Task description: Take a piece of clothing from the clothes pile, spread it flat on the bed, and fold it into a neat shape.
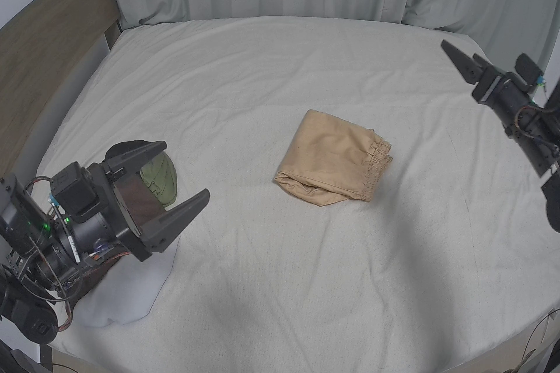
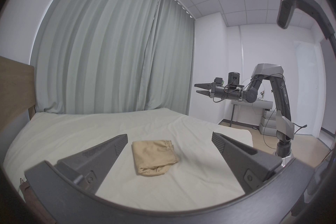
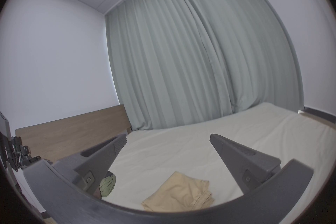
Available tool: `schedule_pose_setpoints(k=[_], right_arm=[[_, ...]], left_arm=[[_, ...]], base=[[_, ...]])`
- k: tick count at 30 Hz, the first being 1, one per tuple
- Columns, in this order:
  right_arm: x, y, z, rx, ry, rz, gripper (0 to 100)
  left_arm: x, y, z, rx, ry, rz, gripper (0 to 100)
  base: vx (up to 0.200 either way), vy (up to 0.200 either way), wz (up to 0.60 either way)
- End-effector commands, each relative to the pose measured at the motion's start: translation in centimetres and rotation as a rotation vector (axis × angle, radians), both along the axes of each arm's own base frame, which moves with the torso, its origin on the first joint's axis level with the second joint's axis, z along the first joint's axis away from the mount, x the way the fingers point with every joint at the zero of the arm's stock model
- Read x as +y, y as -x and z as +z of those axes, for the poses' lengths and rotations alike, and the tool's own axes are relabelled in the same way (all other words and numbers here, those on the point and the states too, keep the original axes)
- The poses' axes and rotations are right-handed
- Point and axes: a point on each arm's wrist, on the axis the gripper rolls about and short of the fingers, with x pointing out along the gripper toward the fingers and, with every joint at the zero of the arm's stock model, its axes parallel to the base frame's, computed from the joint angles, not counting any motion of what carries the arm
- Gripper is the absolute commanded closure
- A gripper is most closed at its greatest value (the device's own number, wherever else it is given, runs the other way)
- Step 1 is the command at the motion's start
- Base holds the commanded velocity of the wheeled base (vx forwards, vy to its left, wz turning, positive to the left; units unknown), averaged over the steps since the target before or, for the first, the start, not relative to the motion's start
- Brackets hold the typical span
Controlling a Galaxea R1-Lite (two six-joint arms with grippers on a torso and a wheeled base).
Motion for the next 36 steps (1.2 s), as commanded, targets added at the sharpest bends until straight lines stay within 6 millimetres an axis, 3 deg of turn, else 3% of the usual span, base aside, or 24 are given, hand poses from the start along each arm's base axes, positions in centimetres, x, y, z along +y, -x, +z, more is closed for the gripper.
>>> schedule_pose_setpoints(k=[1,4,8,13,18,29,36], right_arm=[[-3.0,7.0,3.1,-0.166,0.003,-0.074,0],[-4.8,9.7,4.3,-0.245,0.017,-0.129,0],[-5.9,12.2,4.1,-0.279,0.045,-0.149,0],[-6.6,16.0,2.5,-0.301,0.096,-0.148,0],[-6.5,18.4,1.1,-0.308,0.119,-0.110,0],[-5.9,24.4,-4.8,-0.291,0.175,0.011,0],[-5.7,28.3,-8.8,-0.211,0.175,0.043,0]], left_arm=[[0.7,2.6,1.8,-0.081,0.041,-0.002,0],[1.4,4.3,1.0,-0.055,0.033,0.009,0],[2.2,5.7,1.1,-0.075,0.043,0.024,0],[3.3,7.9,0.8,-0.080,0.077,0.077,0],[3.9,8.5,0.7,-0.062,0.104,0.133,0],[6.0,10.4,1.0,-0.070,0.115,0.288,0],[6.9,13.8,0.0,-0.019,0.106,0.351,0]], base=[[0.000,0.000,0.00],[0.000,0.000,0.00],[0.000,0.000,0.00],[0.000,0.000,0.00],[0.000,0.000,0.00],[0.000,0.000,0.00],[0.000,0.000,0.00]])
